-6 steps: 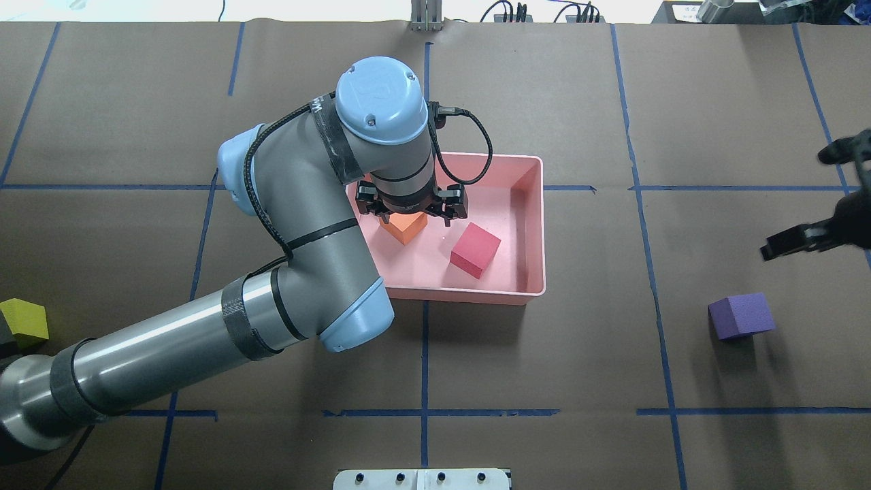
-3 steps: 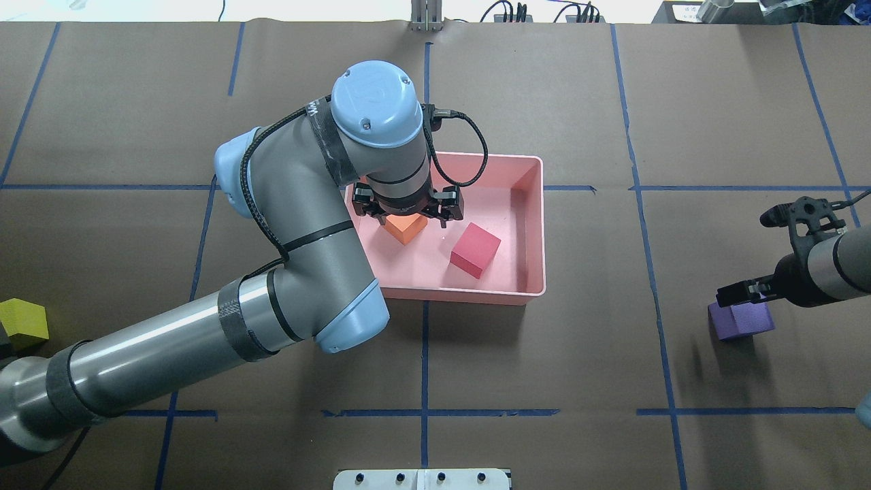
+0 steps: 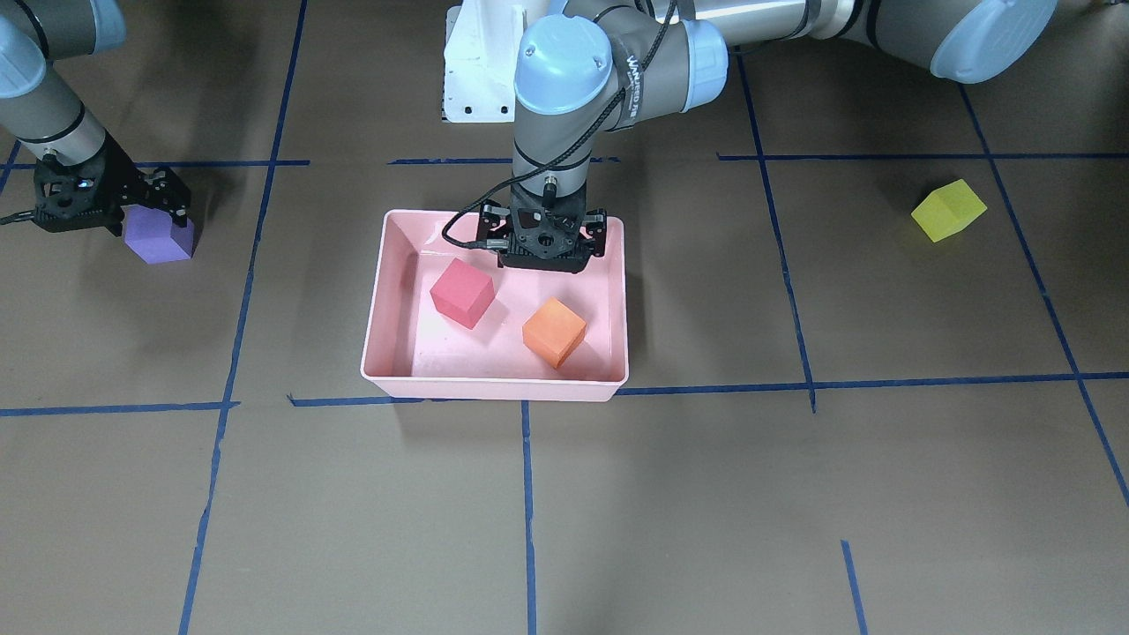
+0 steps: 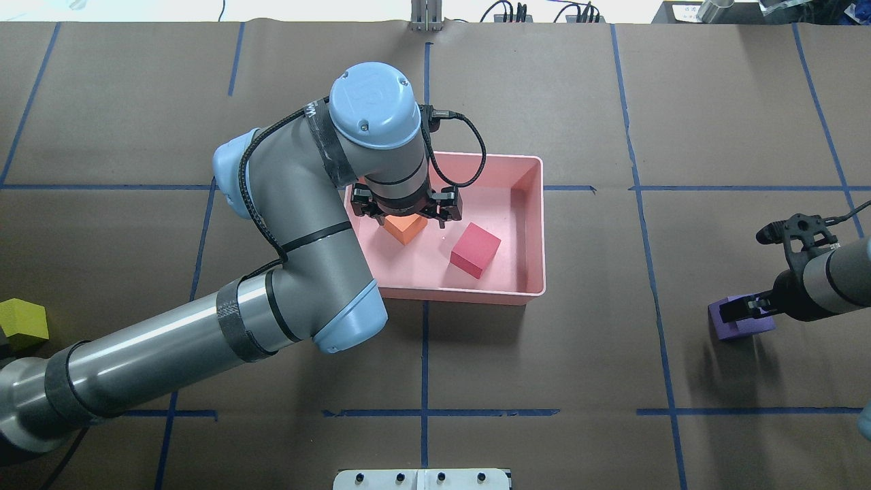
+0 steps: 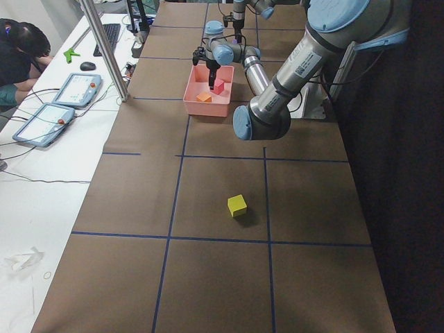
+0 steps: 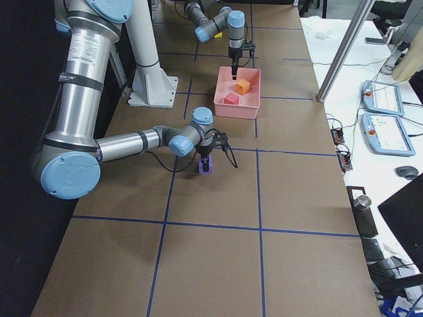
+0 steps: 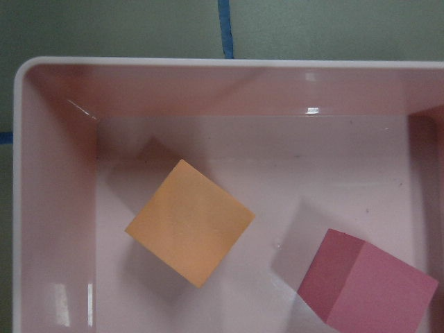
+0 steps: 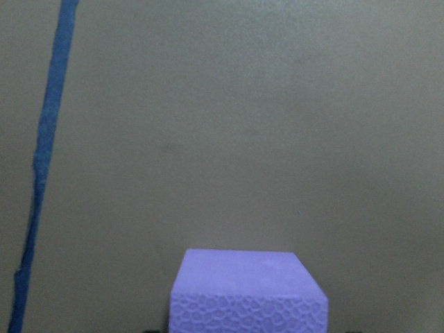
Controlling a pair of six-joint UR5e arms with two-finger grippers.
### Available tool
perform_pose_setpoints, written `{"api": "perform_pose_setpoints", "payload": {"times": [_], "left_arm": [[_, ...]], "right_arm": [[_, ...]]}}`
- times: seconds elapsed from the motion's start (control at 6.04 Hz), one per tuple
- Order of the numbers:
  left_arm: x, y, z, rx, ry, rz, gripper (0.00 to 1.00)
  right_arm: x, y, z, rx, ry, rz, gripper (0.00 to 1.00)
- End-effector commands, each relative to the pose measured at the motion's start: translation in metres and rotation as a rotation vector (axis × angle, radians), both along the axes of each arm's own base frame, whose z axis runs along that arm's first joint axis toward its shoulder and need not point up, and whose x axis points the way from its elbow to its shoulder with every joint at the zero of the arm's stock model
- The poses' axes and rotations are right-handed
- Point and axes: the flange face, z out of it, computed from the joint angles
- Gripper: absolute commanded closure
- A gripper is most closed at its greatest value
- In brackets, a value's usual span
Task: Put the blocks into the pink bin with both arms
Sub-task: 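Grasp the purple cube with the right gripper while the left rises from the bin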
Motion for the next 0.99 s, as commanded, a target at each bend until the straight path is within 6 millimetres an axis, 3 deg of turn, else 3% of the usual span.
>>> {"api": "perform_pose_setpoints", "payload": {"times": [0.0, 0.17, 0.33, 0.5, 0.66, 0.83], "left_arm": [[0.001, 0.0, 0.016, -0.002, -0.018, 0.009, 0.0], [-0.001, -0.002, 0.021, -0.005, -0.022, 0.01, 0.0], [-0.016, -0.018, 0.023, 0.02, -0.034, 0.018, 0.0], [-0.046, -0.038, 0.056, 0.042, -0.045, 0.078, 0.0], [-0.096, -0.061, 0.093, 0.104, -0.051, 0.15, 0.0], [-0.153, -0.072, 0.136, 0.169, -0.062, 0.209, 0.0]], "right_arm": [[-0.005, 0.002, 0.003, -0.011, 0.003, -0.016, 0.47], [-0.006, 0.003, 0.0, -0.008, -0.004, -0.021, 0.47], [-0.007, 0.005, -0.021, -0.006, -0.045, -0.036, 0.47], [0.004, 0.003, -0.046, -0.023, -0.108, -0.032, 0.47], [0.014, -0.018, -0.07, -0.05, -0.149, -0.005, 0.47], [-0.001, -0.045, -0.123, -0.084, -0.133, 0.019, 0.47]]}}
